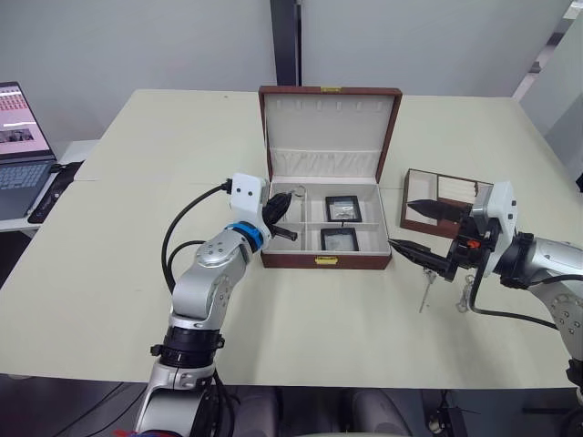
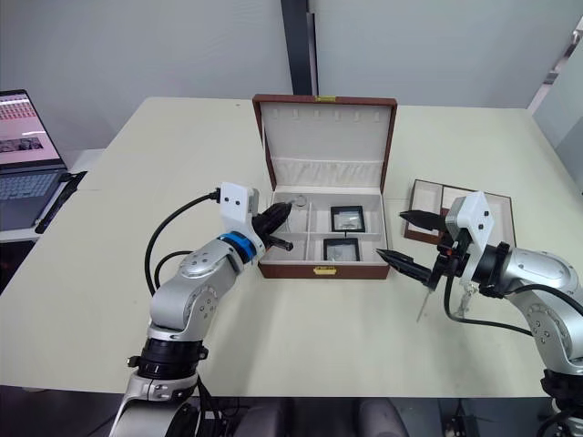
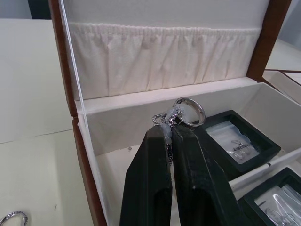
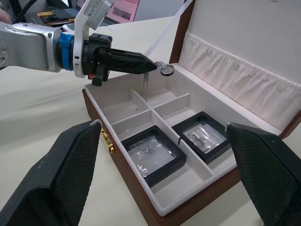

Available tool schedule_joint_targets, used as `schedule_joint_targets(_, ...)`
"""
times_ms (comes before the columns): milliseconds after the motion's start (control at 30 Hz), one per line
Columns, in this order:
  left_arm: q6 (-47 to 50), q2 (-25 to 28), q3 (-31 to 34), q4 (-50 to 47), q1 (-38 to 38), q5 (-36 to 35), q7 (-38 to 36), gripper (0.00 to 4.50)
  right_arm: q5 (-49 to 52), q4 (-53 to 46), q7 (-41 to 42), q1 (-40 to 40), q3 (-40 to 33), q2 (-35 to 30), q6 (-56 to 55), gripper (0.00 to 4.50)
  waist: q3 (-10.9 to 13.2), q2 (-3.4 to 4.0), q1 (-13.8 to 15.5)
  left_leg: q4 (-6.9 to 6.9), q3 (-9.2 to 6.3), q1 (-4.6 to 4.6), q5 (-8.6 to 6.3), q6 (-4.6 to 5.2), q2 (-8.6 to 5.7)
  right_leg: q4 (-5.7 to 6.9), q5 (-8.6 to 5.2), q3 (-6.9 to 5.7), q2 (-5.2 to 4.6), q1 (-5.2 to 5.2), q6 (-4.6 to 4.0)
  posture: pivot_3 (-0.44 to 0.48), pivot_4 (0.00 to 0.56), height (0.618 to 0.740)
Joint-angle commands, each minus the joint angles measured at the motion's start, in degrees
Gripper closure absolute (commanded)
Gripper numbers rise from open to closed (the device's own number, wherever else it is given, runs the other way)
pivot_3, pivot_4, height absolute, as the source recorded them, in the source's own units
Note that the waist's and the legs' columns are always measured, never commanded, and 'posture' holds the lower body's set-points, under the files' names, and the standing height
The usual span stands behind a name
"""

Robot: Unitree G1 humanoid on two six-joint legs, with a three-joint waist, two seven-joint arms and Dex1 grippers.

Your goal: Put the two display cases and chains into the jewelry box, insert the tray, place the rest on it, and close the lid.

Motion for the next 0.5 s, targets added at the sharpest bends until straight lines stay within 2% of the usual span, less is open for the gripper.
schedule_joint_targets(33, -1.82, -0.61, 0.78, -0.78, -1.60, 0.73, 0.72, 4.46, 0.79, -2.15, -0.12, -0.58, -1.52, -0.39, 0.01, 0.00, 0.00, 0.00, -0.02, 0.00, 0.01, 0.00, 0.00, 0.00, 0.00, 0.00, 0.00, 0.01, 0.00, 0.00, 0.00, 0.000, 0.150, 0.740)
schedule_joint_targets(500, -1.94, -2.38, 1.89, 0.49, -2.07, 1.77, 2.50, 4.46, 0.85, -2.42, -0.38, -0.05, -1.81, -0.42, 0.12, 0.00, 0.00, 0.00, 0.01, 0.00, 0.01, -0.01, 0.08, -0.15, 0.00, 0.00, 0.01, 0.01, 0.00, -0.01, 0.01, 0.000, 0.150, 0.740)
